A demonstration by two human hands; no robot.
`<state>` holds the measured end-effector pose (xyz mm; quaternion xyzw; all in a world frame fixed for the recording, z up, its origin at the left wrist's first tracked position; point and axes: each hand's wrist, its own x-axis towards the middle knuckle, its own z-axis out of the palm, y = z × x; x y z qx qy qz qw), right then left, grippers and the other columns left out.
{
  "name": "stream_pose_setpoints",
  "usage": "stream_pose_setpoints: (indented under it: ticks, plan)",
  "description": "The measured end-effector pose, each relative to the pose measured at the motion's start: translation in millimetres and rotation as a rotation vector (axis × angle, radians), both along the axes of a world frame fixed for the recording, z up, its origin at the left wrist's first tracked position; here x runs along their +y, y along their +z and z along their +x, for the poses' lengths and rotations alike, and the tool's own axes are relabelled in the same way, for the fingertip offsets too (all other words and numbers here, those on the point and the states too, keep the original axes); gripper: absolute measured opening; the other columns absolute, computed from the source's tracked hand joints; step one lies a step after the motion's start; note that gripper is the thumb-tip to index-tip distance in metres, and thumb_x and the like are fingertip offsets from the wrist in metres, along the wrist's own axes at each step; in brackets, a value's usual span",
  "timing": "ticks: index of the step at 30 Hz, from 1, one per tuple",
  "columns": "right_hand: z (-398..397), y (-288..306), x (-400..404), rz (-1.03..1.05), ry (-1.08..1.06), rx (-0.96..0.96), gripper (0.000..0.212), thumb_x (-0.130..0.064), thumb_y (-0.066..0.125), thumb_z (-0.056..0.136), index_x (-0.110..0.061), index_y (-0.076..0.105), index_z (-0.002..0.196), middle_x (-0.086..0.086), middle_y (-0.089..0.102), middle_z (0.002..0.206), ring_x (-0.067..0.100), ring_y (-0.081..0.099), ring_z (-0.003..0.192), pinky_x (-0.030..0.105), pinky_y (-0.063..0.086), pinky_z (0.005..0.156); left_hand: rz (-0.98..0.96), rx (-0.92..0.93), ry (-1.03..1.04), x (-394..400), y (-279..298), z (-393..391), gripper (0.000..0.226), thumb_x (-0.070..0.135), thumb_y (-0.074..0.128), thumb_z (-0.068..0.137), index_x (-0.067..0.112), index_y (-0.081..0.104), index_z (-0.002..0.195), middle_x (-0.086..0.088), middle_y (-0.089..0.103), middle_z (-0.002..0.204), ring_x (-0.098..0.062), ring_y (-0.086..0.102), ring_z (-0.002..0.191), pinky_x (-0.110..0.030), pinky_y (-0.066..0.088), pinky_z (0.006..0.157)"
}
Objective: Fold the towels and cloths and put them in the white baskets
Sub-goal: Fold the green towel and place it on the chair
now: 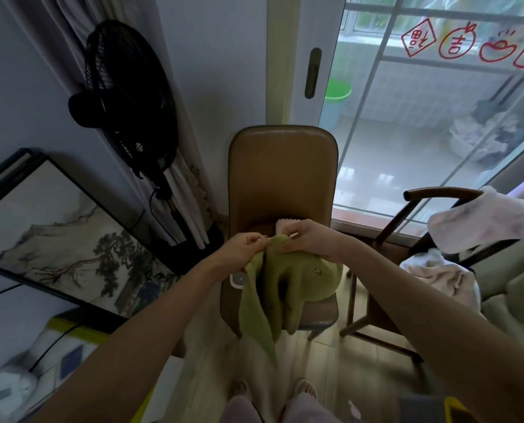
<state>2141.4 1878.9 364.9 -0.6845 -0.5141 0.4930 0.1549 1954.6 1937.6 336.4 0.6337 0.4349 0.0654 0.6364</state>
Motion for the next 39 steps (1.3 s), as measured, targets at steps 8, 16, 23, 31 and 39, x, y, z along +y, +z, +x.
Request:
stream_pose_setpoints:
  ticks: [8, 16, 23, 31, 39]
  plan:
    - [26.0, -9.3, -11.1, 0.003, -0.113, -0.024, 0.009, -0.021, 0.073, 0.085, -0.014, 0.07, 0.079, 0.012, 0.067, 0.089, 0.02, 0.062, 0.085, 0.033, 0.054, 0.083, 0.188, 0.207, 0.283, 20.6, -6.3, -5.6, 0.028, 0.033, 0.047, 0.101, 0.009, 0.062, 0.103, -0.005, 0.059, 0.084, -0.016, 0.057, 0.074, -0.026, 0.044, 0.053]
    - [6.5, -17.3, -8.9, 0.042, -0.71, 0.311, 0.017, -0.016, 0.071, 0.087, -0.002, 0.068, 0.096, 0.011, 0.062, 0.09, 0.021, 0.062, 0.084, 0.03, 0.053, 0.067, 0.078, 0.124, 0.216, 0.7, 1.5, 0.4, 0.046, 0.031, 0.054, 0.098, 0.016, 0.038, 0.138, -0.006, 0.057, 0.123, -0.019, 0.06, 0.104, -0.033, 0.054, 0.082]
    - [-31.2, -38.2, -4.2, 0.0, -0.837, 0.422, 0.022, -0.019, 0.07, 0.087, -0.005, 0.066, 0.104, 0.017, 0.068, 0.103, 0.025, 0.068, 0.089, 0.03, 0.056, 0.067, 0.142, 0.086, 0.101, -13.8, 8.7, 0.0, 0.031, 0.027, 0.055, 0.098, 0.013, 0.05, 0.124, -0.008, 0.067, 0.1, -0.016, 0.066, 0.087, -0.024, 0.054, 0.068]
    - [-46.5, -32.5, -23.9, -0.062, -0.673, 0.716, 0.018, -0.018, 0.072, 0.085, -0.004, 0.07, 0.097, 0.015, 0.071, 0.093, 0.027, 0.068, 0.093, 0.04, 0.055, 0.093, 0.081, 0.074, 0.207, -10.6, 10.0, -3.8, 0.023, 0.018, 0.051, 0.1, 0.011, 0.051, 0.122, -0.014, 0.063, 0.108, -0.019, 0.066, 0.084, -0.027, 0.058, 0.068]
    - [-45.8, -39.7, -45.2, 0.061, -0.528, 0.697, 0.013, -0.005, 0.06, 0.092, -0.01, 0.072, 0.094, 0.008, 0.07, 0.097, 0.014, 0.068, 0.089, 0.021, 0.055, 0.074, 0.094, 0.081, 0.195, -16.8, 0.7, -2.1, 0.019, 0.019, 0.052, 0.099, 0.015, 0.056, 0.117, -0.01, 0.06, 0.118, -0.021, 0.062, 0.104, -0.035, 0.058, 0.083]
